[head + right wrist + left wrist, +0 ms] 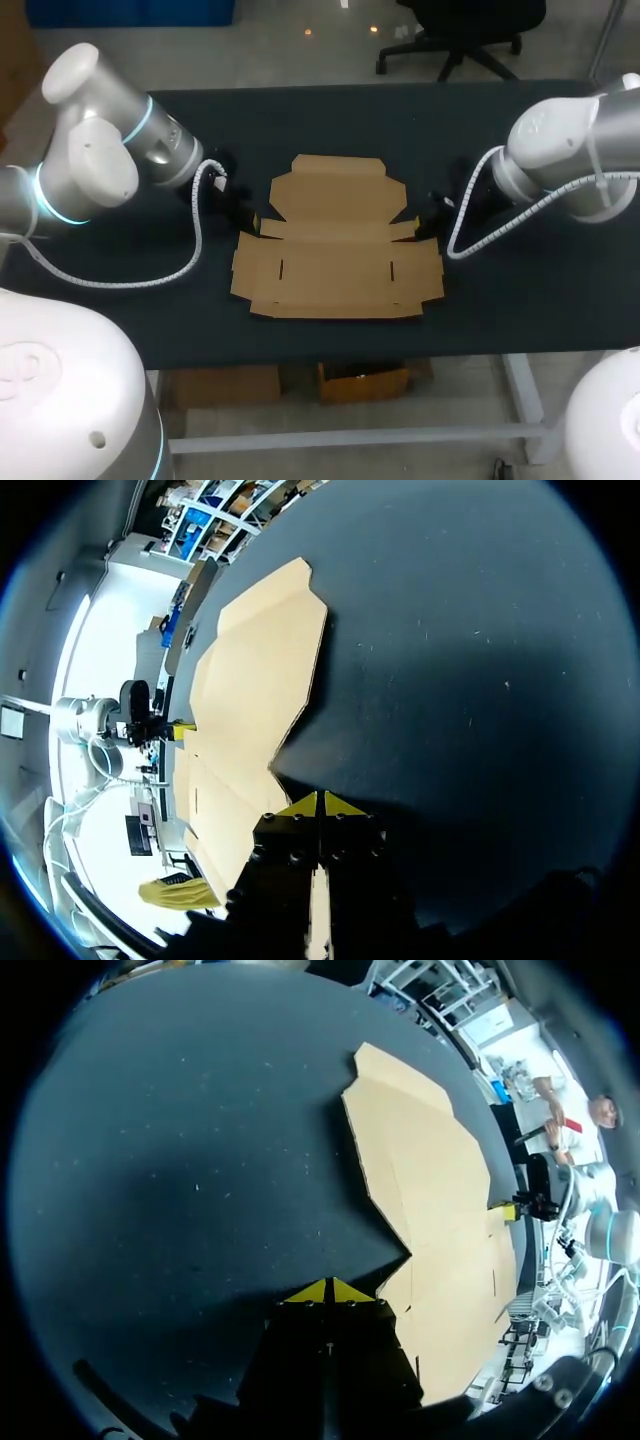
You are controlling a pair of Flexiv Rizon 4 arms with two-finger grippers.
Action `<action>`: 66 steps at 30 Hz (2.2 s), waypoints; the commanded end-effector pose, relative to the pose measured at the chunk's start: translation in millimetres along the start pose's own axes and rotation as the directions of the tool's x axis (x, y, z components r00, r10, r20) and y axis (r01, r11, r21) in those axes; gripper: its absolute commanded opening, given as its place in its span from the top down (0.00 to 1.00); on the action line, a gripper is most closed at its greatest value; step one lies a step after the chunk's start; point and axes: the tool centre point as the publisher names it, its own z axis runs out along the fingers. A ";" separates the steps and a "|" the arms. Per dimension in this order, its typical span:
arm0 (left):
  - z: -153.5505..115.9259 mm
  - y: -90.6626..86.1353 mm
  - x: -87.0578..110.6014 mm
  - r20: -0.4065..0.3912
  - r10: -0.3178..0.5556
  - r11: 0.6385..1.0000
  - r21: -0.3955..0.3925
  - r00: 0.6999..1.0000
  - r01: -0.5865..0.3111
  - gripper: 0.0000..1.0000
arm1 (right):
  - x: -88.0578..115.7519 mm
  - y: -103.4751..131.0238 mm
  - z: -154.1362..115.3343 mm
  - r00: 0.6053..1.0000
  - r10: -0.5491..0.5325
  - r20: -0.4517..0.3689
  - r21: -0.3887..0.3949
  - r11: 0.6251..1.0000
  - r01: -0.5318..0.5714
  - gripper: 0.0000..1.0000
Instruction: Assemble the packaging by folding the flat box into shape, placing the metal phone stand inside, and closing the box properly
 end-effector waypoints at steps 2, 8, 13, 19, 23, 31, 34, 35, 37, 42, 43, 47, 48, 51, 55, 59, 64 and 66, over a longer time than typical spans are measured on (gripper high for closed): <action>8.8 1.4 0.5 0.007 -0.004 1.000 0.001 1.000 0.004 1.00 | 1.8 -3.6 -0.3 1.000 0.002 -0.006 -0.006 1.000 -0.002 1.00; 11.4 2.3 2.6 0.019 -0.008 1.000 0.001 1.000 0.008 1.00 | 2.6 -4.8 -1.4 1.000 0.009 -0.011 -0.010 1.000 -0.009 1.00; 12.6 2.6 3.4 0.017 -0.009 1.000 -0.002 1.000 0.009 1.00 | 2.9 -5.3 -1.7 1.000 0.011 -0.013 -0.011 1.000 -0.011 1.00; 10.5 5.3 6.1 0.008 0.000 1.000 0.006 1.000 0.000 1.00 | 2.8 -5.7 -1.8 1.000 0.012 -0.019 -0.010 1.000 -0.012 1.00; 10.0 6.8 7.5 -0.004 0.004 1.000 0.003 1.000 -0.004 1.00 | 2.3 -5.7 -1.5 1.000 0.012 -0.023 -0.007 1.000 -0.012 1.00; 10.0 9.3 13.6 -0.003 0.028 1.000 0.003 1.000 -0.028 1.00 | 4.0 -7.2 -2.3 1.000 0.015 -0.026 -0.010 1.000 -0.016 1.00; 10.7 9.3 15.6 -0.002 0.034 0.999 0.003 0.999 -0.034 1.00 | 5.2 -7.8 -2.9 1.000 0.017 -0.026 -0.012 1.000 -0.017 1.00; 10.8 9.3 16.1 -0.001 0.036 0.999 0.004 0.999 -0.036 1.00 | 5.3 -7.8 -3.1 1.000 0.017 -0.026 -0.013 1.000 -0.017 1.00; 10.9 8.8 17.2 -0.001 0.039 0.999 0.004 0.999 -0.039 1.00 | 5.5 -7.7 -3.6 1.000 0.015 -0.025 -0.014 1.000 -0.016 1.00; 10.7 8.3 19.7 -0.001 0.045 0.999 0.007 0.999 -0.045 1.00 | 6.2 -7.3 -3.6 1.000 0.015 -0.024 -0.013 1.000 -0.015 1.00; 10.7 8.0 20.2 -0.002 0.047 0.999 0.008 0.999 -0.047 1.00 | 6.3 -7.3 -3.6 1.000 0.015 -0.024 -0.013 1.000 -0.015 1.00; 12.2 7.4 21.3 -0.002 0.050 0.999 0.008 0.999 -0.050 1.00 | 6.9 -6.9 -3.4 1.000 0.013 -0.026 -0.013 1.000 -0.013 1.00; 13.3 7.0 20.5 -0.003 0.048 0.999 0.007 0.999 -0.048 1.00 | 7.3 -6.5 -3.5 1.000 0.012 -0.025 -0.013 1.000 -0.012 1.00; 14.5 6.6 19.4 -0.007 0.044 0.999 0.006 0.999 -0.044 1.00 | 8.0 -6.4 -3.7 1.000 0.009 -0.025 -0.013 1.000 -0.010 1.00; 12.2 7.4 20.4 -0.009 0.044 0.999 0.010 0.999 -0.044 1.00 | 10.0 -6.7 -3.7 1.000 0.006 -0.024 -0.013 1.000 -0.007 1.00; 10.9 7.6 22.5 -0.014 0.051 0.999 0.014 0.999 -0.051 1.00 | 10.1 -6.4 -3.5 1.000 0.004 -0.026 -0.013 1.000 -0.005 1.00; 10.2 7.0 27.4 -0.025 0.065 0.998 0.018 0.998 -0.065 1.00 | 10.2 -6.2 -3.5 1.000 0.003 -0.027 -0.013 1.000 -0.003 1.00; 9.9 7.0 29.1 -0.030 0.070 0.997 0.018 0.997 -0.070 1.00 | 10.6 -6.3 -3.9 1.000 0.002 -0.026 -0.013 1.000 -0.003 1.00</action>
